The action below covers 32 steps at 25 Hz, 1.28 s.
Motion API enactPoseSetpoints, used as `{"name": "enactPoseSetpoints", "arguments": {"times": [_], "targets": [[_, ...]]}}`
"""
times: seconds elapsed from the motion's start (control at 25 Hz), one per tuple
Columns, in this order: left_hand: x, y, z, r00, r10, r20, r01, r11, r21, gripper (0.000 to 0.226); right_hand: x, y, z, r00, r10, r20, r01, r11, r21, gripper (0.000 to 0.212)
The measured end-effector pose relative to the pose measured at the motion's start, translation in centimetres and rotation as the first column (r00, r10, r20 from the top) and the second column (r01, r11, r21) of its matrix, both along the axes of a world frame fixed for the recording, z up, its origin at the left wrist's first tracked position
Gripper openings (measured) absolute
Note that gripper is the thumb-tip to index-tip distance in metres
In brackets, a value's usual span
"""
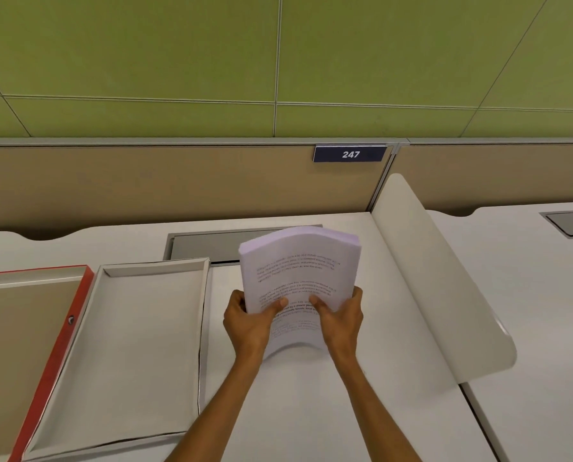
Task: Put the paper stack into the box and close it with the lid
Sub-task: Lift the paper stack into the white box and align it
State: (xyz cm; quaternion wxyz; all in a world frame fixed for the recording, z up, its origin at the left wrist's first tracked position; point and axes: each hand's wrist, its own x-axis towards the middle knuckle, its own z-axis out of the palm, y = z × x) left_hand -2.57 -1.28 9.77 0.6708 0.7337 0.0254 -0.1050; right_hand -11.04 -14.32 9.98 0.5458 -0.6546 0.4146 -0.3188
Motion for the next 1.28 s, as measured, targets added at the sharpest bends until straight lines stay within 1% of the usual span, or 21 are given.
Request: {"name": "enactPoseSetpoints", "arguments": {"times": [0.12,0.4,0.52,0.72,0.8,0.88,0.96,1.12,1.28], "targets": [[-0.8,0.1,-0.3,0.996,0.031,0.080,-0.026,0.998,-0.063,0.052,-0.6,0.3,-0.2,0.994,-0.018,0.104,0.017,1.000,0.019,0.062],[-1.5,0.9,-1.5,0.989,0.015,0.145,-0.003,0.997,-0.083,0.055,-1.4,1.0,-2.1,0.989,-0.009,0.150,0.004,0.999,0.033,0.068],[-1.2,1.1,-1.6,0.986,-0.042,0.160,0.055,0.996,-0.074,0.061,-1.6,0.7,-1.9,0.989,0.034,0.145,-0.036,0.999,0.010,0.073],[0.3,1.9,-2.1,0.976,-0.172,0.132,0.181,0.982,-0.053,0.072,-2.5,-0.7,-1.7,0.987,0.139,0.074,-0.137,0.990,-0.034,0.083],[0.4,1.8,-2.2,0.973,-0.200,0.114,0.207,0.977,-0.056,0.078,-2.3,-0.5,-1.8,0.987,0.142,0.070,-0.141,0.990,-0.027,0.083],[0.2,1.5,-2.5,0.974,-0.199,0.105,0.206,0.977,-0.056,0.082,-1.6,0.1,-1.8,0.991,0.100,0.087,-0.100,0.995,0.002,0.082],[-0.1,1.1,-2.6,0.981,-0.172,0.090,0.177,0.983,-0.053,0.080,-1.0,0.5,-1.6,0.994,0.055,0.099,-0.056,0.998,0.005,0.077],[0.2,0.6,-2.5,0.992,-0.110,0.066,0.113,0.993,-0.046,0.063,-0.5,0.5,-1.8,0.996,0.007,0.084,-0.008,1.000,0.007,0.070],[0.7,0.2,-1.3,0.991,-0.119,0.059,0.117,0.993,0.028,0.057,0.2,0.4,-0.8,1.000,0.003,0.028,-0.003,1.000,0.020,0.059]]}}
